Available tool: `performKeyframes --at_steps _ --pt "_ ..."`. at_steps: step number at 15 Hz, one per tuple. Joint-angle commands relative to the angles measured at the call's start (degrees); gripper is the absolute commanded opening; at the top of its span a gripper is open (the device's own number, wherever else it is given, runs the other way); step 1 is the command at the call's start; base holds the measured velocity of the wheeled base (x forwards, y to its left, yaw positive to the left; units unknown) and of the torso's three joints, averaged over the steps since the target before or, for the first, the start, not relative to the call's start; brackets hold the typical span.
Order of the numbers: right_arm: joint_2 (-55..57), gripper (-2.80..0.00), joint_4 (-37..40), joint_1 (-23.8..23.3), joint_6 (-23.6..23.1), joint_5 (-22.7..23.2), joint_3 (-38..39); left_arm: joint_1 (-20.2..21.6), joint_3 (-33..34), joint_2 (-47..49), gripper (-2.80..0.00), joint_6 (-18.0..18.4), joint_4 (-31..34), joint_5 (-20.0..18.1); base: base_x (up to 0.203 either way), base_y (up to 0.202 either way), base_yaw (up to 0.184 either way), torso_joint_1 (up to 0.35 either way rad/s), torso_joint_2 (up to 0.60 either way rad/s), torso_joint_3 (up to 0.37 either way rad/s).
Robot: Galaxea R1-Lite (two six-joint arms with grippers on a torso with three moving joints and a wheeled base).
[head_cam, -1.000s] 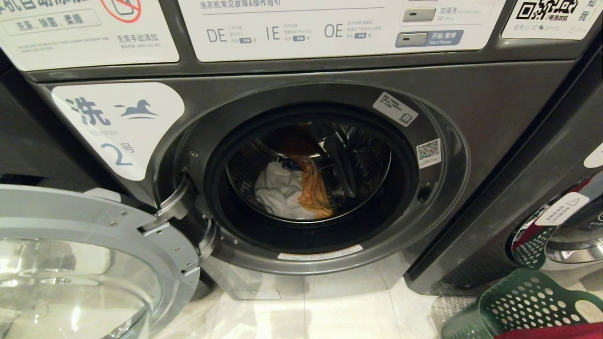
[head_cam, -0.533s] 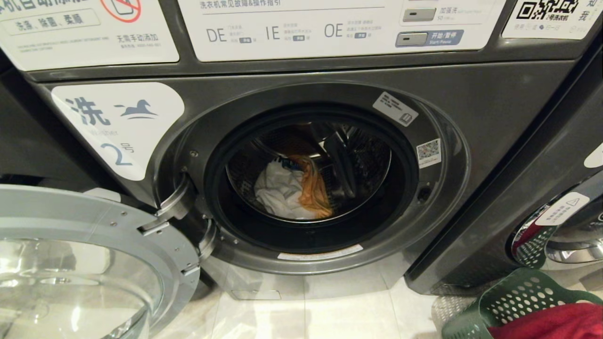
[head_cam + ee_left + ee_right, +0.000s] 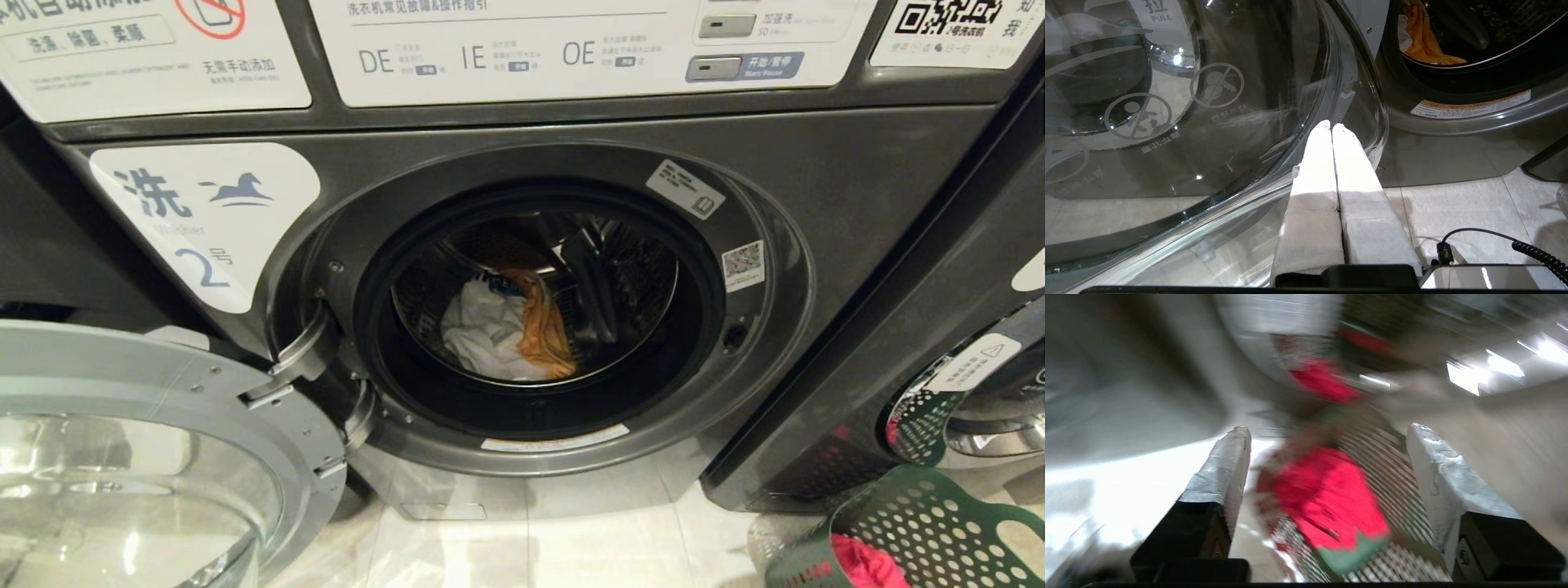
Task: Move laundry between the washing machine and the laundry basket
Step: Pick a cloth and place it into the basket
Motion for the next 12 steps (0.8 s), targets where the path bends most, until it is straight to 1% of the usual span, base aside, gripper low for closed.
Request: performKeyframes --at_steps 1,2,4,6,8,10,12 --pt "-4.7 0.0 0.0 8.0 -0.8 1.4 1.7 0.0 0.0 -0.1 -2.8 0.0 0.0 0.0 0.0 0.0 0.0 0.0 0.0 0.0" --pt "-6.5 0.0 0.2 14.4 -1.1 0.9 3.2 0.0 0.0 -0.1 -2.8 0.0 0.0 0.0 0.0 0.0 0.0 0.0 0.0 0.0" --pt "-10.5 0.0 0.2 27.5 -1.6 -2.1 6.5 0.0 0.0 -0.1 -2.8 0.0 0.0 0.0 0.0 0.0 0.0 0.0 0.0 0.0" --pt "-13.3 0.0 -0.2 40.7 -2.0 -6.1 10.3 0.1 0.0 -0.1 -2.8 0.0 0.1 0.0 0.0 0.0 0.0 0.0 0.0 0.0" --pt "-14.0 0.0 -3.2 53.7 -3.1 -11.4 14.4 0.0 0.0 -0.1 -2.8 0.0 0.1 0.0 0.0 0.0 0.0 0.0 0.0 0.0" --pt "-13.3 0.0 -9.6 62.7 -6.7 -15.4 19.6 0.0 0.0 -0.1 -2.8 0.0 0.0 0.0 0.0 0.0 0.0 0.0 0.0 0.0" --pt "-12.8 0.0 -15.0 69.1 -9.8 -18.6 22.5 0.0 0.0 -0.1 -2.8 0.0 0.1 0.0 0.0 0.0 0.0 0.0 0.0 0.0"
